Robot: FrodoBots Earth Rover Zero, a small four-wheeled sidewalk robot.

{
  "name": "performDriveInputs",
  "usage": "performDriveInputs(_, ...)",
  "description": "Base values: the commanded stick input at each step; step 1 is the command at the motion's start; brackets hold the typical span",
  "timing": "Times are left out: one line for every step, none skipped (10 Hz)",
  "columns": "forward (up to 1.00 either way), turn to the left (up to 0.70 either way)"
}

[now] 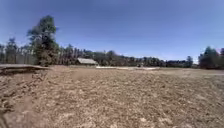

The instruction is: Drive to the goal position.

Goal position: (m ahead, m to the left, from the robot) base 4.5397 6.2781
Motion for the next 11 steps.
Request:
performDriveInputs(0.7,0.0)
performDriveInputs(0.7,0.0)
performDriveInputs(0.7,0.0)
performDriveInputs(0.7,0.0)
performDriveInputs(0.7,0.0)
performDriveInputs(0.7,0.0)
performDriveInputs(0.7,0.0)
performDriveInputs(0.7,0.0)
performDriveInputs(0.7,0.0)
performDriveInputs(0.7,0.0)
performDriveInputs(0.7,0.0)
